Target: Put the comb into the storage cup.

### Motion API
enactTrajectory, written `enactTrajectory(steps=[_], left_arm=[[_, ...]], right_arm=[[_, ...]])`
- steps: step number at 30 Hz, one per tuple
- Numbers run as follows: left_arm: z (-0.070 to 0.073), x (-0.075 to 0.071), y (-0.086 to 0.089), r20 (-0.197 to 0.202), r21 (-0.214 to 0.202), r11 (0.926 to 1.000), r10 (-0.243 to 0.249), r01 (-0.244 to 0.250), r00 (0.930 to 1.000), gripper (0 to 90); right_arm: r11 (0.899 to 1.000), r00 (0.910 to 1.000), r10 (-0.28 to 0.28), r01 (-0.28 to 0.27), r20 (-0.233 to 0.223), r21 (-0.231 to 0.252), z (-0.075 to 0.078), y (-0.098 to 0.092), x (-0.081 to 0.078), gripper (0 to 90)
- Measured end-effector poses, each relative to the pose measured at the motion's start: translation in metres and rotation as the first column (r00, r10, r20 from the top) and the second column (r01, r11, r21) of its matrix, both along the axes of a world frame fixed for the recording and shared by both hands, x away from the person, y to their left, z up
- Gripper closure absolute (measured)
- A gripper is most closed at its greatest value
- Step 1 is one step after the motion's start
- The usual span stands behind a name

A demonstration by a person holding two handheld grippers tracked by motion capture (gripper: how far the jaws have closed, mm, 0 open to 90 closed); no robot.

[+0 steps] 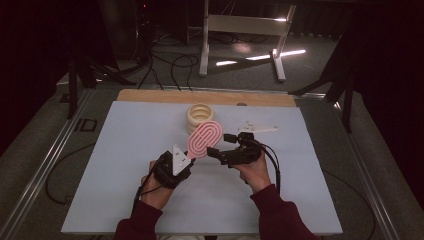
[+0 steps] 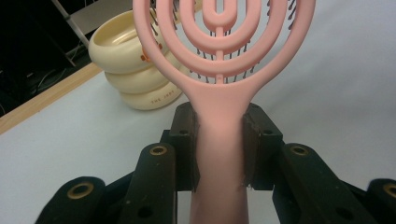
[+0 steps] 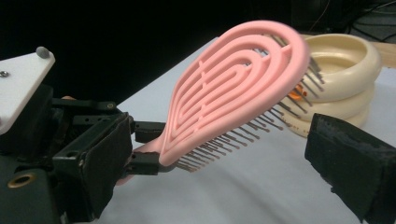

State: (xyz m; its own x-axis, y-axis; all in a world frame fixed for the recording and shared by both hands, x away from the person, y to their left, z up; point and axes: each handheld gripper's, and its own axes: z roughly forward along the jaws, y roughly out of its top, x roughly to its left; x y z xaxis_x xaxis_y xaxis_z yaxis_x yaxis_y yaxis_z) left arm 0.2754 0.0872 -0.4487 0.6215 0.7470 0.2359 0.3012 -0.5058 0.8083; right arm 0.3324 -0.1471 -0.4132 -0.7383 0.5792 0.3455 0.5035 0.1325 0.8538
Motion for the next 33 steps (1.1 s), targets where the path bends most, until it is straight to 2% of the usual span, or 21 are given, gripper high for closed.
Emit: enactTrajectory(steps=[3, 9, 11, 15, 23, 26, 33], left_arm=[[0.001, -0.001, -0.001, 0.003, 0.000, 1.0000, -0.004, 0.004, 1.0000, 69.9], [0.003, -0.004, -0.005, 0.014, -0.008, 0.9998, -0.018, 0.018, 0.9998, 69.9], [0.004, -0.005, -0.006, 0.016, 0.000, 0.9997, -0.026, 0.026, 0.9995, 69.8], [0.006, -0.007, -0.008, 0.024, -0.004, 0.9994, -0.034, 0.034, 0.9991, 69.9], [0.007, -0.009, -0.010, 0.040, -0.017, 0.9992, -0.035, 0.036, 0.9986, 69.8], [0.006, -0.009, -0.011, 0.038, -0.017, 0.9989, -0.042, 0.043, 0.9984, 69.8], [0.005, -0.009, -0.011, 0.036, -0.018, 0.9990, -0.041, 0.042, 0.9985, 69.8]], right_arm=[[1.000, 0.9998, 0.011, -0.011, -0.018, 0.007, -0.001, 0.002, 0.001, 7.5], [1.000, 0.9998, 0.007, -0.007, -0.018, 0.003, -0.002, 0.004, 0.002, 7.5], [1.000, 0.9994, 0.009, -0.009, -0.034, -0.003, -0.003, 0.008, 0.003, 7.8], [1.000, 0.9993, 0.007, -0.007, -0.038, 0.004, -0.003, 0.010, 0.004, 9.0], [1.000, 0.9977, -0.017, 0.018, -0.066, 0.021, -0.003, 0.012, 0.004, 31.7], [0.999, 0.9968, -0.003, 0.006, -0.080, 0.036, -0.003, 0.012, 0.004, 42.0], [0.999, 0.9926, -0.006, 0.012, -0.121, 0.050, -0.005, 0.014, 0.006, 49.4]])
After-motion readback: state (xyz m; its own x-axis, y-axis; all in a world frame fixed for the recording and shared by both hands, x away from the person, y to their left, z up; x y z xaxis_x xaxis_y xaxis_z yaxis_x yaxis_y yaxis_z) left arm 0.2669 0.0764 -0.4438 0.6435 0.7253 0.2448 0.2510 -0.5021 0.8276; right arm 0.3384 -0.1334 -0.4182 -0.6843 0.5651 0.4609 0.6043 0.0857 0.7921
